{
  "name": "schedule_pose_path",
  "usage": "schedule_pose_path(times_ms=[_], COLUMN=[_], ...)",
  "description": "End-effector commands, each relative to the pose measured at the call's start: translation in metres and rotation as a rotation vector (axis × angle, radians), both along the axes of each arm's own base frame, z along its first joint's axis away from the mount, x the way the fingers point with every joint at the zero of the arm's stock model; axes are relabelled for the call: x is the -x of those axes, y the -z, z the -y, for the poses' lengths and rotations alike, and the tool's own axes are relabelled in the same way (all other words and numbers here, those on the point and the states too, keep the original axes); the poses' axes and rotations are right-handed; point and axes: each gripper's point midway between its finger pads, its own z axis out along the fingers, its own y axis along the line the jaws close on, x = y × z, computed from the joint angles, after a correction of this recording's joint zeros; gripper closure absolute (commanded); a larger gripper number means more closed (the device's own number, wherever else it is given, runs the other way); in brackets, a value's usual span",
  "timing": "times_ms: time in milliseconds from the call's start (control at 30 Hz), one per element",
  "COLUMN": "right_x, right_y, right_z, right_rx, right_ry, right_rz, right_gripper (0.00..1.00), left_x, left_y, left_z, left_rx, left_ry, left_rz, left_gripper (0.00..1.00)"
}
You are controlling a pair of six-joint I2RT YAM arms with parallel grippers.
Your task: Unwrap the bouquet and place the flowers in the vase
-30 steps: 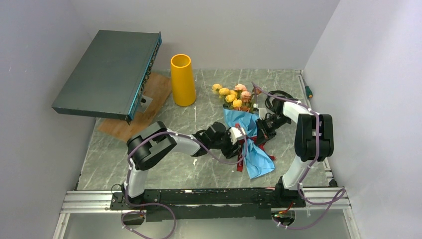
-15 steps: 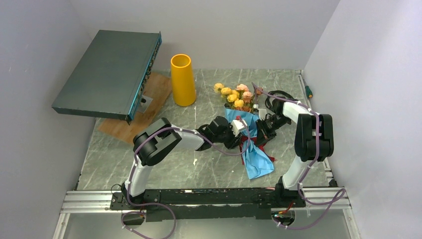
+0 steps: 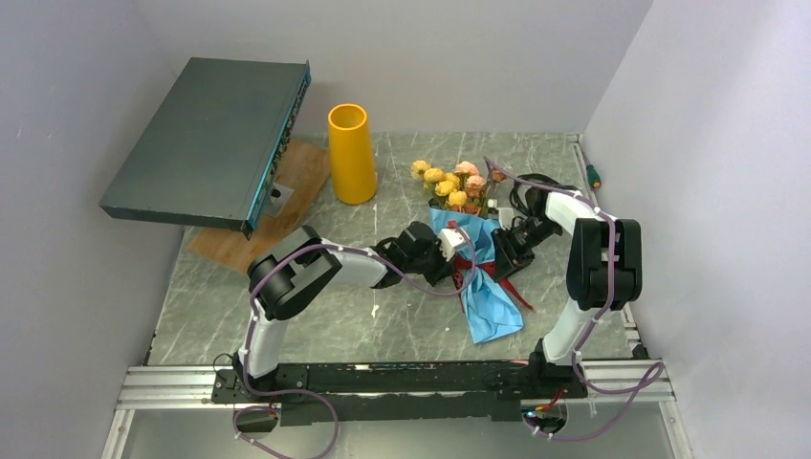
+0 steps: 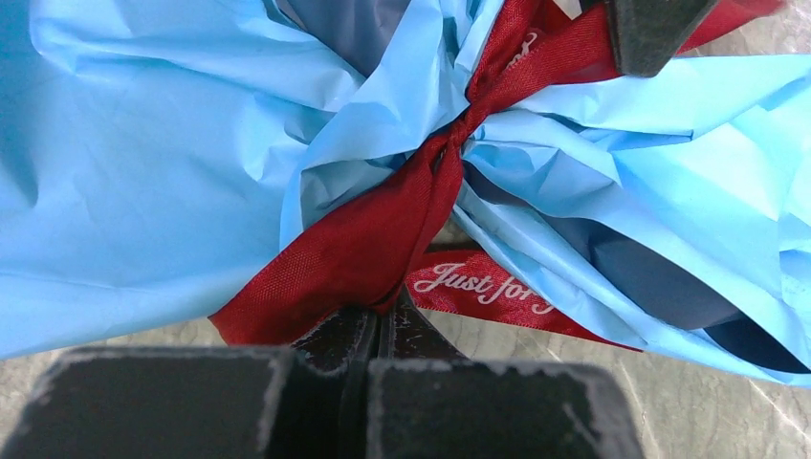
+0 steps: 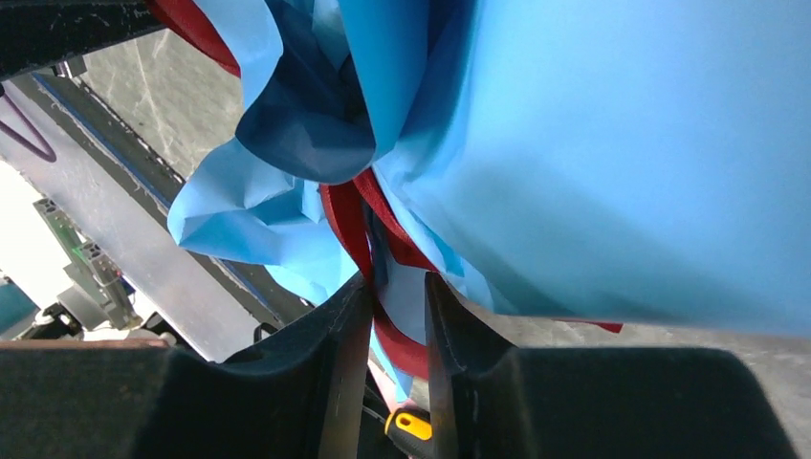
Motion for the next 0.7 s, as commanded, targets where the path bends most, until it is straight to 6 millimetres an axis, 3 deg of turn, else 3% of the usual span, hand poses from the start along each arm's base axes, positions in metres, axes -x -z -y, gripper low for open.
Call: schedule_pose_path(times_ms=[0, 67, 267, 400, 667], right_x=[0.002, 0.005, 0.006, -0.001, -0.015], right_y=[-0.016, -0.019, -0.022, -0.022, -0.012], right_z=[0.007, 0.009, 0.004, 0.013, 0.058], right_rx=[0.007, 0.0, -0.042, -0.011, 0.133], right_ry=[-0.042, -0.047, -0.056, -0.044, 0.02], right_rz=[0.023, 0.025, 0.013, 0.046, 0.103], right_gripper=[0.62, 0.6, 1.0, 1.0, 1.0], left_x=[0.002, 0.003, 0.001, -0.001, -0.002], left_y=[-0.002, -0.002, -0.001, -0.007, -0.005], left_z=[-0.015, -0.016, -0.013, -0.017, -0.06], left_rx=[-0.037, -0.039, -0.032, -0.037, -0.084], left_ry=[-0.025, -0.024, -0.027, -0.031, -0.061], left_rz=[-0.021, -0.023, -0.032, -0.03, -0.071], left_gripper=[1.0, 1.0, 1.0, 1.0, 1.0])
